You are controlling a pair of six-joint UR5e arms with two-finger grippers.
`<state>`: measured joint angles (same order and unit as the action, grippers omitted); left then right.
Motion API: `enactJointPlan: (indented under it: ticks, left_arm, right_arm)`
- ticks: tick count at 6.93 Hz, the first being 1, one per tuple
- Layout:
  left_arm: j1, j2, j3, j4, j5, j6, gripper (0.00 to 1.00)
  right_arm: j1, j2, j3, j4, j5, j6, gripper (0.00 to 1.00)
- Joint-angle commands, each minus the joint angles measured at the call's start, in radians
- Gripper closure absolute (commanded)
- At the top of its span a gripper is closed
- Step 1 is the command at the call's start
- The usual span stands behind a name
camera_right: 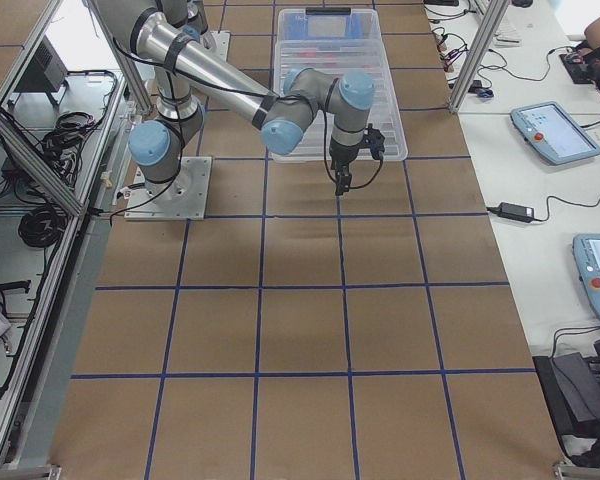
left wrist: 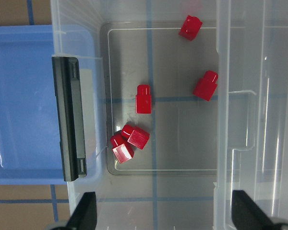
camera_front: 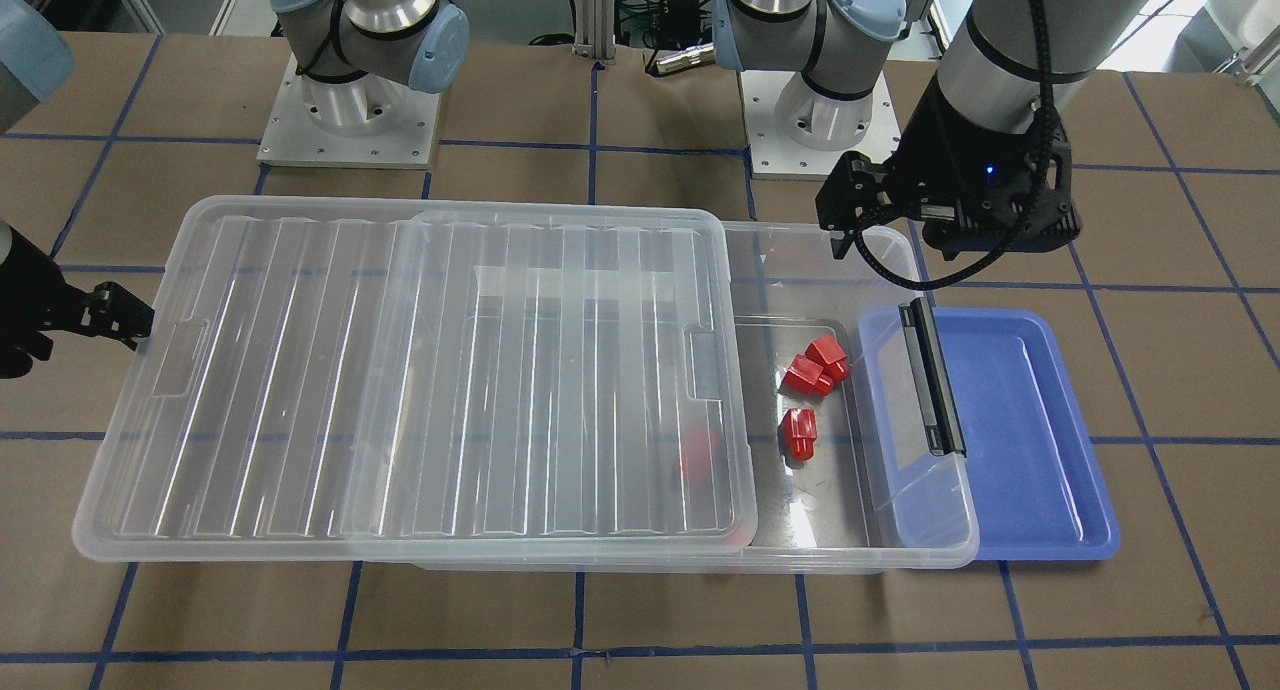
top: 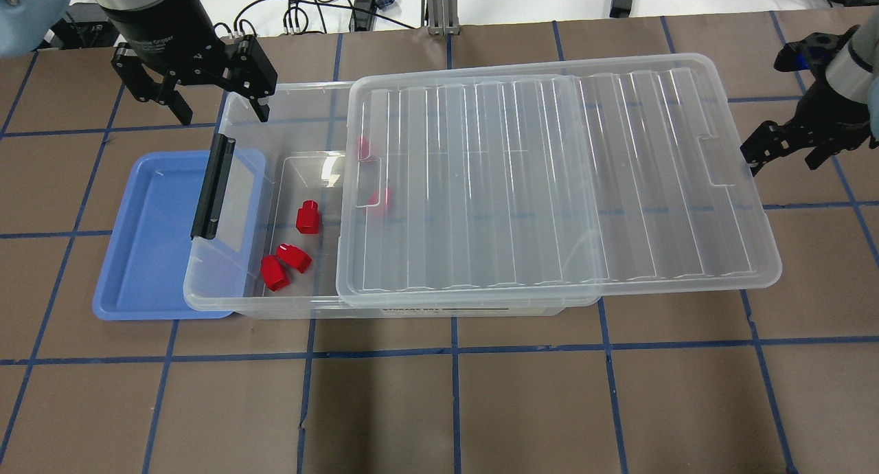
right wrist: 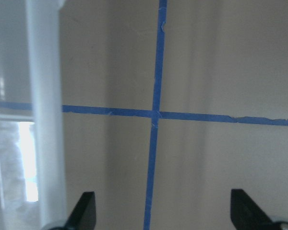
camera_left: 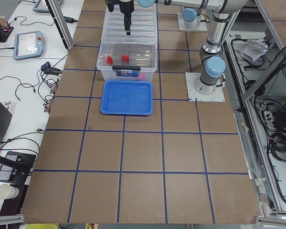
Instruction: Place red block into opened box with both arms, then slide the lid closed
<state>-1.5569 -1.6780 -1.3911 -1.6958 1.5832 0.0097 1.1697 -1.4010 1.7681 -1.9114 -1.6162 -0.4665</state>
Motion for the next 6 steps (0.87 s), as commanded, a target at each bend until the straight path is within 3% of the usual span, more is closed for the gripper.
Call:
enactJointPlan:
  ticks: [1, 6]
  left_arm:
    - [0.003, 0.02, -0.038, 0.008, 0.004, -0.003, 0.0]
    - [0.004, 0.086, -0.059, 0.068, 0.012, 0.058, 0.0]
  right_arm:
    - [0.077, -0.003, 0.001, -0.001, 0.001, 0.112, 0.0]
    - [0.243, -0.004, -0.009, -0.003, -0.001, 0.178, 0.0]
